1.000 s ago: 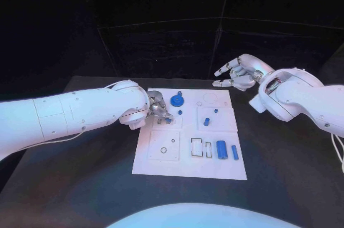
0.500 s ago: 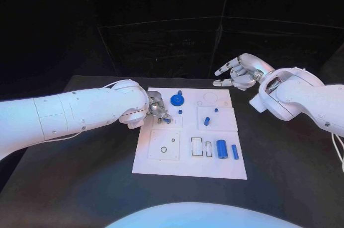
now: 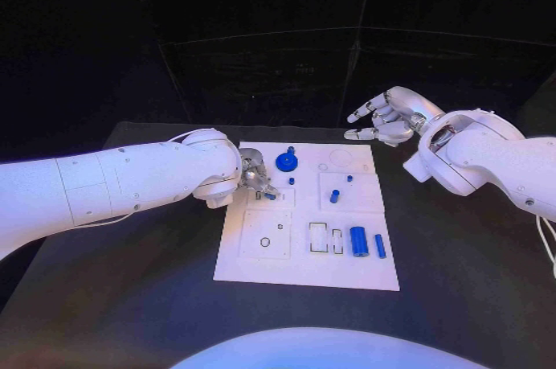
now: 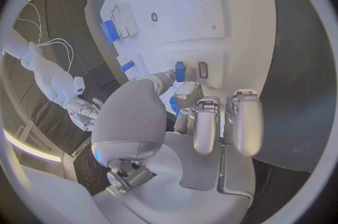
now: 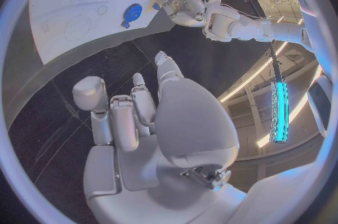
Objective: Assemble the parts on the task board
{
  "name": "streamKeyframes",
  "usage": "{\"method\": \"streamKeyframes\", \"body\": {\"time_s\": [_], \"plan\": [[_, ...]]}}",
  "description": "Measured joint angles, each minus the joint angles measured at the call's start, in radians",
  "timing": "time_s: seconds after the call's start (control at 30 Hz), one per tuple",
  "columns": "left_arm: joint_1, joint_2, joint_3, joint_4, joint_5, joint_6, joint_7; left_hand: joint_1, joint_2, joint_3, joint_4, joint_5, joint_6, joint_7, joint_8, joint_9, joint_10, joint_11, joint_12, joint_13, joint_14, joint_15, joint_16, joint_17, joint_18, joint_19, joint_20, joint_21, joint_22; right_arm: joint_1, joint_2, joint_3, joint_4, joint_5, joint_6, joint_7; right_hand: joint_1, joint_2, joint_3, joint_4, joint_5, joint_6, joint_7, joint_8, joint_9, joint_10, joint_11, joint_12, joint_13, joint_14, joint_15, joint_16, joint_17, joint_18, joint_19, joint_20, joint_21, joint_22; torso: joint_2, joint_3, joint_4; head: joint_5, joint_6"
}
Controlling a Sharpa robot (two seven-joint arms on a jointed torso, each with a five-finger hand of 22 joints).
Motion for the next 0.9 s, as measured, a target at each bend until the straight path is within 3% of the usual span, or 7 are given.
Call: {"method": "streamKeyframes", "body": {"time_s": [0.6,0.73,0.8,0.9], "plan": [[0.002,0.012,0.0,-0.012,-0.005,0.019,-0.005,-0.008,-0.008,0.003,-0.003,0.0,0.007,-0.004,0.008,0.004,0.005,0.002,0.005,0.01,0.0,0.0,0.0,0.0,0.0,0.0,0.0,0.0,0.0,0.0,0.002,0.0,0.0,0.0,0.001,0.0,0.0,0.0,0.0,0.0,0.004,0.0,0.0,0.0,0.0,0.0,0.0,0.0,0.0,0.0,0.0,0.0,0.0,0.0,0.0,0.0,0.0,-0.001,0.0,0.0003,0.0,-0.003,-0.003],[0.003,0.018,0.0,-0.015,-0.007,0.027,-0.008,-0.03,-0.016,0.017,-0.017,-0.001,0.016,-0.012,0.01,0.006,0.013,-0.006,0.012,0.015,0.0,0.0,0.0,0.0,0.0,0.0,0.0,0.0,0.0,0.0,0.002,0.0,0.001,0.0,0.001,0.0,0.0,0.0,0.0,0.0,0.004,0.0,0.0,0.0,0.0,0.0,0.0,-0.002,0.0,0.0,0.0,0.0,0.0,0.0,0.0,0.0,0.0,-0.002,0.0,0.0004,0.0,-0.003,-0.005],[0.003,0.02,0.0,-0.017,-0.007,0.032,-0.009,-0.054,-0.019,0.045,-0.045,-0.001,0.02,-0.014,0.012,0.007,0.013,-0.006,0.013,0.019,0.0,0.0,0.0,0.0,0.0,0.0,0.0,0.0,0.0,0.0,0.001,0.0,0.001,0.0,0.001,-0.001,0.0,0.0,0.0,0.0,0.004,0.0,0.0,0.0,0.0,0.0,0.0,-0.005,-0.001,0.0,0.0,0.0,0.0,0.0,0.0,0.0,0.0,-0.003,0.0,0.0004,0.0,-0.003,-0.005],[0.003,0.022,0.0,-0.022,-0.008,0.038,-0.01,-0.084,-0.014,0.06,-0.059,-0.001,0.029,-0.022,0.013,0.006,0.017,-0.009,0.017,0.023,0.0,0.0,0.0,0.0,0.0,0.0,0.0,0.0,0.0,0.0,0.001,0.0,0.001,0.0,0.001,-0.001,0.0,0.0,0.0,0.0,0.004,0.0,0.0,0.0,0.0,0.0,0.0,-0.005,-0.001,0.0,0.0,0.0,0.0,0.0,0.0,0.0,0.0,-0.003,0.0,0.0004,0.0,-0.004,-0.005]]}}
